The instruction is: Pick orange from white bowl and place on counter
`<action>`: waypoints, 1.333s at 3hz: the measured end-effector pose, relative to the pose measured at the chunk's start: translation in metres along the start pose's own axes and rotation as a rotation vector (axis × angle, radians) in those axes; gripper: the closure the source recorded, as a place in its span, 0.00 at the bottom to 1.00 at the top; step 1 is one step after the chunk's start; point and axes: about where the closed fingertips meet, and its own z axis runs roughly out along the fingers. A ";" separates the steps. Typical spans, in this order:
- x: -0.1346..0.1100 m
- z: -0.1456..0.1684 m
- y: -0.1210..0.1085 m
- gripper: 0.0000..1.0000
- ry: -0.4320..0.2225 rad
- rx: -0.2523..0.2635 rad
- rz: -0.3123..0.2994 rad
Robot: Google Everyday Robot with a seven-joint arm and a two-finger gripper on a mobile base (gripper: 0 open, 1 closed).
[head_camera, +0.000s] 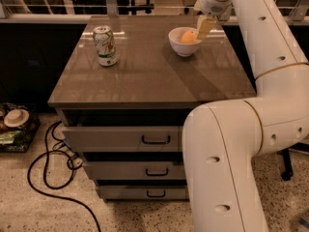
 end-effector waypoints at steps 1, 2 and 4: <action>0.004 -0.008 -0.002 0.33 0.018 0.008 -0.010; 0.004 -0.009 -0.002 0.33 0.020 0.008 -0.011; -0.010 0.000 0.002 0.34 -0.020 -0.013 -0.045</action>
Offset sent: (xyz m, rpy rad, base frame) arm 0.0403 -0.0199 0.0473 -0.0151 -0.0039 0.0158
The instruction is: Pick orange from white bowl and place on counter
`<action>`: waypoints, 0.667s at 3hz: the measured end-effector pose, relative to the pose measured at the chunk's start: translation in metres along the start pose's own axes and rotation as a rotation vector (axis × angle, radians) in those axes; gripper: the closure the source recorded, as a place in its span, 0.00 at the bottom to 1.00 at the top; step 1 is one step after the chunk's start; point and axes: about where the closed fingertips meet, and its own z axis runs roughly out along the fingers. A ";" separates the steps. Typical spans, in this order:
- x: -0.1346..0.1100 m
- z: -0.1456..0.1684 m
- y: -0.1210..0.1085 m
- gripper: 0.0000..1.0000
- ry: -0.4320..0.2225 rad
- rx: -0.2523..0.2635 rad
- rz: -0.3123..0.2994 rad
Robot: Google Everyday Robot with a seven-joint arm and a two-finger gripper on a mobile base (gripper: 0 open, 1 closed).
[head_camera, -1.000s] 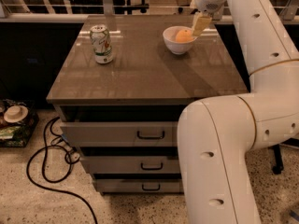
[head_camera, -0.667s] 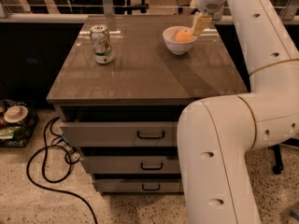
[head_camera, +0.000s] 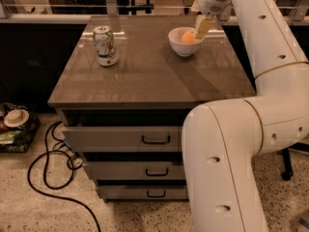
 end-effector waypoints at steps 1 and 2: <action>-0.006 0.005 0.004 0.34 -0.012 -0.018 -0.020; -0.009 0.009 0.007 0.34 -0.010 -0.035 -0.041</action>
Offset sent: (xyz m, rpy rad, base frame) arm 0.0698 -0.0133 0.0410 -0.0373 0.0539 0.0664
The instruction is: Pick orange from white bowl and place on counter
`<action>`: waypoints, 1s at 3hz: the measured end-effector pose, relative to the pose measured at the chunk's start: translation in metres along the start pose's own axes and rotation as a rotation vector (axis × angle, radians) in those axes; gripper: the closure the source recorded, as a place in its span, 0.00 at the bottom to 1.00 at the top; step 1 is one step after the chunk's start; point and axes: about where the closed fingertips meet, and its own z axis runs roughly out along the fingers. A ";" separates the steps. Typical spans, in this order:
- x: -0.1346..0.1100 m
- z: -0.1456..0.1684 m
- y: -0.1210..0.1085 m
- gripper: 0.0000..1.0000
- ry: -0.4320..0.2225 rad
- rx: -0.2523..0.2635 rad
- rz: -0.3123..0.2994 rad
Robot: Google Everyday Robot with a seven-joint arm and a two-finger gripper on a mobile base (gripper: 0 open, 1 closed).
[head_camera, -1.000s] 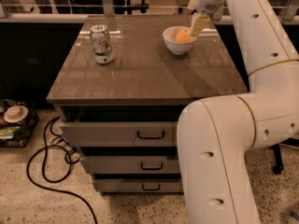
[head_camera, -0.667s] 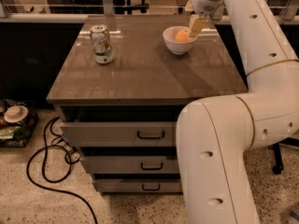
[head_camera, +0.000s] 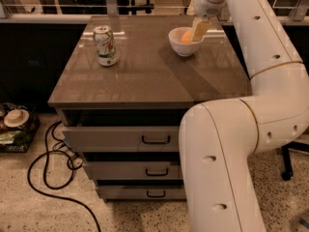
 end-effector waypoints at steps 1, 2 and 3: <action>0.001 0.003 0.002 0.33 0.014 -0.012 -0.014; 0.003 0.005 0.003 0.34 0.028 -0.016 -0.026; 0.006 0.002 0.002 0.34 0.046 -0.017 -0.042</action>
Offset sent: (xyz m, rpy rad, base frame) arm 0.0796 -0.0331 0.0526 -0.0631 0.0254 0.0137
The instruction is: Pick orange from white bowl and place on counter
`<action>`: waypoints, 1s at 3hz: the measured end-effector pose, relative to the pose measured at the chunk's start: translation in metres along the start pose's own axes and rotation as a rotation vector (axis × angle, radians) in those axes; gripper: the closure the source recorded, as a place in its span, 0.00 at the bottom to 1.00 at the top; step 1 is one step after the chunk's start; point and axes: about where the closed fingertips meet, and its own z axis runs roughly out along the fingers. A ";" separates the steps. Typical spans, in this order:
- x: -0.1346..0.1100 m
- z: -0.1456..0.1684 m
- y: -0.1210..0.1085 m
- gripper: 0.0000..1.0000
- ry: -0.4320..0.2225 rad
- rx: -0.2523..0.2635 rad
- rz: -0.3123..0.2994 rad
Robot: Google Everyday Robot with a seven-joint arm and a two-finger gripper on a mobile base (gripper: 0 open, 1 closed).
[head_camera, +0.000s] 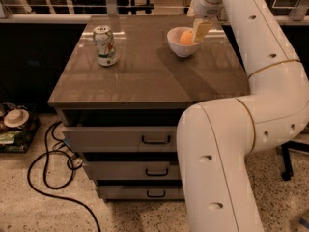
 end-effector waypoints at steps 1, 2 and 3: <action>0.001 -0.008 -0.003 0.33 0.018 0.009 -0.021; 0.000 -0.021 -0.008 0.33 0.035 0.023 -0.048; 0.002 -0.032 -0.007 0.34 0.049 0.022 -0.061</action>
Offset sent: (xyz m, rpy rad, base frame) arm 0.0973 -0.0385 0.1192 -0.0832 -0.0369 0.0380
